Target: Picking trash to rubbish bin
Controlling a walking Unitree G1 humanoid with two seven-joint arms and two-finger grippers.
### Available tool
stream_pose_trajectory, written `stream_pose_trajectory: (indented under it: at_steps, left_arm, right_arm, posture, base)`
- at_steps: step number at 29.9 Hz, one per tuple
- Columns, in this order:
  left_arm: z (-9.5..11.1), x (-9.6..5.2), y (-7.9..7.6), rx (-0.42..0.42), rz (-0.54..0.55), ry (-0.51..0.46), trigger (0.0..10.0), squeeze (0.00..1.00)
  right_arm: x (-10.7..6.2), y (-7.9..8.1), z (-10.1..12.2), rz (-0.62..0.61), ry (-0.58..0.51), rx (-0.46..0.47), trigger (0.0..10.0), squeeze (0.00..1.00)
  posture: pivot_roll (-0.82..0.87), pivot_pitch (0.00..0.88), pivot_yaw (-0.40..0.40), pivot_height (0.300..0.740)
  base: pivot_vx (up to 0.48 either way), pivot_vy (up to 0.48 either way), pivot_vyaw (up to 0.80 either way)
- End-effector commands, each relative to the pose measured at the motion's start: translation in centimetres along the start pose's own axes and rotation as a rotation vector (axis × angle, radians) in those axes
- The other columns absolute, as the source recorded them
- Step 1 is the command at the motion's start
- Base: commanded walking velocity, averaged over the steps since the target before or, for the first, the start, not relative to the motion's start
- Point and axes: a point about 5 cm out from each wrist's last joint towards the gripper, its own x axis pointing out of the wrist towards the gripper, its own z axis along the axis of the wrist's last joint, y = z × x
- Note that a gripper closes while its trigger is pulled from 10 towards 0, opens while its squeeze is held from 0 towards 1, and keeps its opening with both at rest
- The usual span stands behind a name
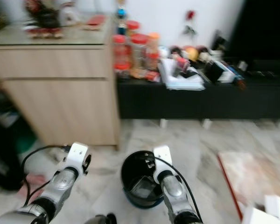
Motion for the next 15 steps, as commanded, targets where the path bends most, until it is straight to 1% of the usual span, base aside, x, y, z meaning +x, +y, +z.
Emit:
stream_pose_trajectory:
  at_steps: [1, 15]
  left_arm:
    - [-0.37, -0.07, -0.09, 0.005, -0.004, 0.024, 10.0, 0.00]
    - [-0.22, 0.00, -0.09, 0.000, 0.001, 0.020, 10.0, 0.00]
  right_arm:
    - [-0.27, 0.17, -0.57, -0.001, 0.013, 0.017, 10.0, 0.00]
    - [-0.17, 0.06, -0.37, -0.005, 0.006, 0.018, 10.0, 0.00]
  posture:
    - [0.15, 0.004, 0.023, 0.740]
    - [0.14, 0.013, 0.020, 0.740]
  base:
    - [-0.330, 0.000, 0.00]
    - [-0.320, 0.000, 0.00]
